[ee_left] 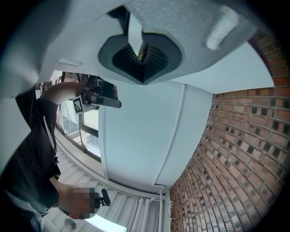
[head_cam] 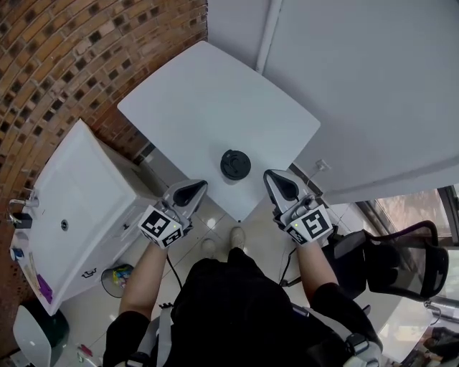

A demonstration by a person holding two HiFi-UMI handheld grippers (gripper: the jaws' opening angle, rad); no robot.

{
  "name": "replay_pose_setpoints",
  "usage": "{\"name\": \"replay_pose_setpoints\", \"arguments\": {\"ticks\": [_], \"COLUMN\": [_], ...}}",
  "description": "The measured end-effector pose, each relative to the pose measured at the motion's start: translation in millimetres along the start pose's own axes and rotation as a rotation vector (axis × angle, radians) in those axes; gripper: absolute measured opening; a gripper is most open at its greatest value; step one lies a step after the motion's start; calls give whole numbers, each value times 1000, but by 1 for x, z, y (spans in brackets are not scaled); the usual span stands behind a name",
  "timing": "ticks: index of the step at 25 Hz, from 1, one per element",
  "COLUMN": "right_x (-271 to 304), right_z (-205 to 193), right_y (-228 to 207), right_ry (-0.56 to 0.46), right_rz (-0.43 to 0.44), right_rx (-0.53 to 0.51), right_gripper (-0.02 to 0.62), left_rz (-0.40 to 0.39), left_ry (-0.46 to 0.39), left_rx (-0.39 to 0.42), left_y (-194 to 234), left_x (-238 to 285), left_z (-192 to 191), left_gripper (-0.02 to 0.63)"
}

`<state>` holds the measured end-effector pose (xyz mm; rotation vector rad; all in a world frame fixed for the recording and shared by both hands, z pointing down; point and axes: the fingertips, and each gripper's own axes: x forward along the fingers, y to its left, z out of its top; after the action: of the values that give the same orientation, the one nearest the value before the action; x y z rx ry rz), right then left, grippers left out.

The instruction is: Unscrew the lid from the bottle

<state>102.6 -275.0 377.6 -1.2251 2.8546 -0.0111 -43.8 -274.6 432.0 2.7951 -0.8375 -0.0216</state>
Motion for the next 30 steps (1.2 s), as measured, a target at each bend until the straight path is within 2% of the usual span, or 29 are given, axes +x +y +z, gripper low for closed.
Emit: {"name": "replay_pose_setpoints", "arguments": {"ticks": [4,7,10,11,13,17,21,26,28,30], "right_x": [11,19,24,25,27,26,18,5,4,8], "right_z": [-6,-19,-36,-43,-57,-86,-103,-113,-115,-117], "right_y": [-13,-19,-26,-28,-32,-34,-36,-44,-43,-38], "right_ry": [17,37,56,61,72,96,105,121,121,125], "right_rz": [14,33,44,48,57,56,34,27,47,80], "right_rx": [-7,-15,-9,-3,17,66,99,121,133,134], "right_gripper": [5,5,5,5,5,5,5,15,74,203], "left_rz": [0,11,27,31,27,3,-19,-52,-69,-70], "left_ry": [23,66,98,103,133,224,221,240,257,257], "left_rx": [21,21,24,17,-12,33,108,114,121,119], "left_y": [11,18,27,29,34,36,38,37,36,38], "left_x": [10,17,28,33,47,72,88,102,107,109], "left_z": [-20,-46,-78,-89,-116,-157,-165,-177,-183,-185], "left_gripper": [5,79,240,331,404,411,411,410,410,410]}}
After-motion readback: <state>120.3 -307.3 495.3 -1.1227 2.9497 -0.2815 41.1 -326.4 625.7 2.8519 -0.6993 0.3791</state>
